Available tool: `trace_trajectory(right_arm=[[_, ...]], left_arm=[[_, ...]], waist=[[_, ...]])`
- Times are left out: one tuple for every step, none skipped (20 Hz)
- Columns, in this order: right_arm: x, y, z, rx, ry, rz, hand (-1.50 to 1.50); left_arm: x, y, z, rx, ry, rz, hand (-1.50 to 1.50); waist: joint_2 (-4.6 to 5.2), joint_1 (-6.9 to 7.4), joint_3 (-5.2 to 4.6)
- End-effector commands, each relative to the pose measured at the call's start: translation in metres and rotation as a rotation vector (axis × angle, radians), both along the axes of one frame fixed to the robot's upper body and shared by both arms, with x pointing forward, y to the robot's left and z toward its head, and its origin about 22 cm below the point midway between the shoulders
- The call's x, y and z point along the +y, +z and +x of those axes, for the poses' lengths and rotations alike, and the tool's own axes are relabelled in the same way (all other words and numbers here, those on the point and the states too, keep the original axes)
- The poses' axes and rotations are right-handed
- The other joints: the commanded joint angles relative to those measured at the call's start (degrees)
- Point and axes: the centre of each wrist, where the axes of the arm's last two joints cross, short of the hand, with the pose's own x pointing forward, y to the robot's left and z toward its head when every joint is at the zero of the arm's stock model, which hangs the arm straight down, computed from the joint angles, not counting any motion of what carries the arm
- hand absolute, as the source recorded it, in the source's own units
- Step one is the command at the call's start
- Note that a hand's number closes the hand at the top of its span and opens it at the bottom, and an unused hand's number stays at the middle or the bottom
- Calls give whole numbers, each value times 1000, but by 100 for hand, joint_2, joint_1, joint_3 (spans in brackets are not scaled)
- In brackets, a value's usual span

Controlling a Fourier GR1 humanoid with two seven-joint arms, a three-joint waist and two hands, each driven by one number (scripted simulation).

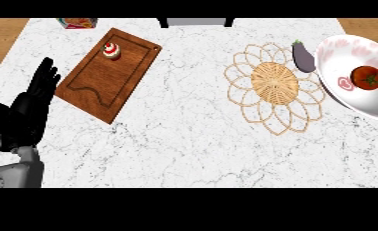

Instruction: Pick the tomato from the placemat and place it in the bowl

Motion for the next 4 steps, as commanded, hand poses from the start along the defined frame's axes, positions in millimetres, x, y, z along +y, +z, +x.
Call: trace_trajectory(right_arm=[[0,-10,-49,-63,28,-2,-150],[-5,4,-60,-62,42,-28,-150],[-3,22,-58,-81,45,-30,-150],[-4,26,-57,-89,46,-15,-150]], left_arm=[[0,-4,3,-6,-17,-8,0],[1,-5,0,1,-12,-23,0],[-6,3,-1,2,-18,-12,0],[3,11,13,-21,-18,-9,0]], waist=[[24,67,3],[23,73,2],[19,84,1],[28,87,2]])
